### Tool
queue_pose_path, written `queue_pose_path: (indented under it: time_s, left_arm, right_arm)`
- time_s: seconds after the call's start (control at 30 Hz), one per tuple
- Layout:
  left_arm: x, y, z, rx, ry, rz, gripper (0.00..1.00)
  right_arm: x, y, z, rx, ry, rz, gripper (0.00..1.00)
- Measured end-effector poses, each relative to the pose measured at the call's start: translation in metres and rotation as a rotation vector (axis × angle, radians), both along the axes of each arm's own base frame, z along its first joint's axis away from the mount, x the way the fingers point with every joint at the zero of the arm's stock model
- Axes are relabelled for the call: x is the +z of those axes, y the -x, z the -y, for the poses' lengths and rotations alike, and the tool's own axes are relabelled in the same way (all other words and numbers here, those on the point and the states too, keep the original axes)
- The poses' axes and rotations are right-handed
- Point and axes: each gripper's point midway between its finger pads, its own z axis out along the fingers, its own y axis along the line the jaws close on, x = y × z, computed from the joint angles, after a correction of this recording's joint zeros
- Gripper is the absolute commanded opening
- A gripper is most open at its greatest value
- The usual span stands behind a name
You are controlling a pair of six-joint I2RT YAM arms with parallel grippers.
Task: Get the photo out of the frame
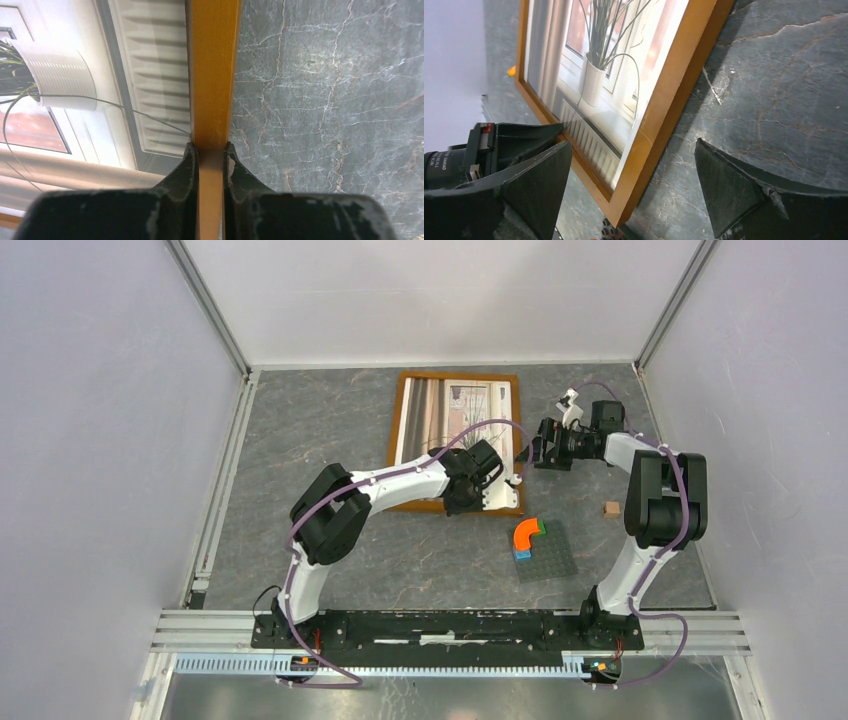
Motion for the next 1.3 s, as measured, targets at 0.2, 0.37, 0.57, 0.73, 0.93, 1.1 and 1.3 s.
queue_pose_path:
  time_s: [0.2, 0.37, 0.57, 0.73, 0.93, 1.1, 1.3]
  left_arm:
    - [0.018, -0.002, 0.01, 0.01, 0.07, -0.013, 0.02]
    - [0.028, 0.001, 0.018, 0.019, 0.113, -0.036, 0.02]
    - [0.034, 0.002, 0.024, 0.033, 0.146, -0.053, 0.02]
    - [0.041, 0.001, 0.032, 0.049, 0.185, -0.068, 0.02]
    - [0.048, 0.001, 0.037, 0.065, 0.215, -0.081, 0.02]
    - [0.051, -0.002, 0.037, 0.081, 0.219, -0.082, 0.02]
    - [0.058, -0.004, 0.036, 0.1, 0.221, -0.083, 0.24]
  right_arm:
    - [-0.004, 0.0, -0.007, -0.03, -0.12, -0.056, 0.98]
    - [-0.012, 0.006, -0.016, -0.063, -0.227, -0.124, 0.98]
    - [-0.013, 0.014, -0.03, -0.133, -0.403, -0.197, 0.92]
    - [-0.007, 0.023, -0.041, -0.207, -0.574, -0.264, 0.85]
    - [0.017, 0.014, -0.048, -0.202, -0.662, -0.236, 0.71]
    - [0.019, 0.008, -0.048, -0.231, -0.685, -0.24, 0.34]
    - [0.017, 0.004, -0.046, -0.262, -0.687, -0.245, 0.0]
